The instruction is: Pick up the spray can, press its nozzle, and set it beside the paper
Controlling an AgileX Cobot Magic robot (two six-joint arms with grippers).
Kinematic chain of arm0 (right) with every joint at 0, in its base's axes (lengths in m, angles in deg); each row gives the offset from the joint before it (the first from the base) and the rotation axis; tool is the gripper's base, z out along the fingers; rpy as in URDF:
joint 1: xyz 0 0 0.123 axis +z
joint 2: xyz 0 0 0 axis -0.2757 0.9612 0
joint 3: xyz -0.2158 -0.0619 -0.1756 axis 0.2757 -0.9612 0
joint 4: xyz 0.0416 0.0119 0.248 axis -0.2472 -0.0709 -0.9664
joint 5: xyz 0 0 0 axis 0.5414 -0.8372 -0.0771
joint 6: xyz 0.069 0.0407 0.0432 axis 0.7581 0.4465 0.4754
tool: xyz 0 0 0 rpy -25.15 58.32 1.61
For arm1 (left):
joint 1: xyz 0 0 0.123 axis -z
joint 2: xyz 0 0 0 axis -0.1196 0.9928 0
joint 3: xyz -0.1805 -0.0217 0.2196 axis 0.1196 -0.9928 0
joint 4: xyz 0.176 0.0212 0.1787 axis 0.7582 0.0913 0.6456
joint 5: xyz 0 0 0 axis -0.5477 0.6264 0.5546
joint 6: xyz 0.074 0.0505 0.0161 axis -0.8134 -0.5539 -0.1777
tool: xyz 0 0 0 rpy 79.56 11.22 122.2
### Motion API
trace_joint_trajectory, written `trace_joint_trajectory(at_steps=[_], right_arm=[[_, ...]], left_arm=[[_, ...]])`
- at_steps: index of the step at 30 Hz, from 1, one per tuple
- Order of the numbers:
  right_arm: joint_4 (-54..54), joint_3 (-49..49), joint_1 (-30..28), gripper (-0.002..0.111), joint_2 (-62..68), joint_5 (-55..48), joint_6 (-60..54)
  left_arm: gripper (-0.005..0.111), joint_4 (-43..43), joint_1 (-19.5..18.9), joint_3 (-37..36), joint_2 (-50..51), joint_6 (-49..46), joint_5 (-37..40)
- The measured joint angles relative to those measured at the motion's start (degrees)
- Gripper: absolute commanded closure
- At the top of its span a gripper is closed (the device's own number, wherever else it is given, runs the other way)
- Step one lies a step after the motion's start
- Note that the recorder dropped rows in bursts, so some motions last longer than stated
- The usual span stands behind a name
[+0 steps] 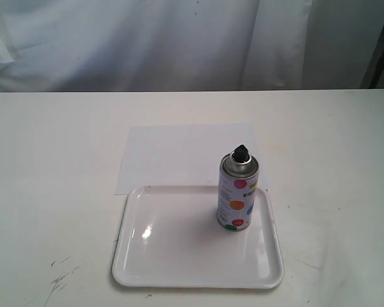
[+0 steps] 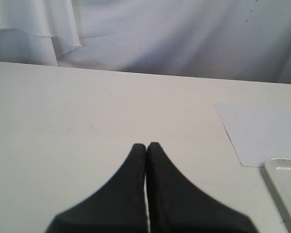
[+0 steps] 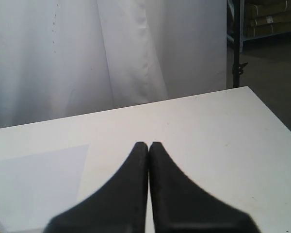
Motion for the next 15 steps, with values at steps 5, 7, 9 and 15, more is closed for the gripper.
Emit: trace_joint_trajectory(at_steps=[5,7,9,15], right_arm=[[0.00,0.00,0.00,0.108,0.00,0.00,0.00],[0.00,0.00,0.00,0.108,0.00,0.00,0.00],[0.00,0.00,0.00,0.108,0.00,0.00,0.00],[0.00,0.00,0.00,0.108,0.00,0.00,0.00]], left_arm=[[0.107,0.00,0.00,0.00,-0.15,-0.36,0.05],[0.107,0.00,0.00,0.00,-0.15,-0.46,0.52],[0.107,0.00,0.00,0.00,-0.15,-0.50,1.33],[0.107,0.00,0.00,0.00,-0.15,-0.50,3.35]])
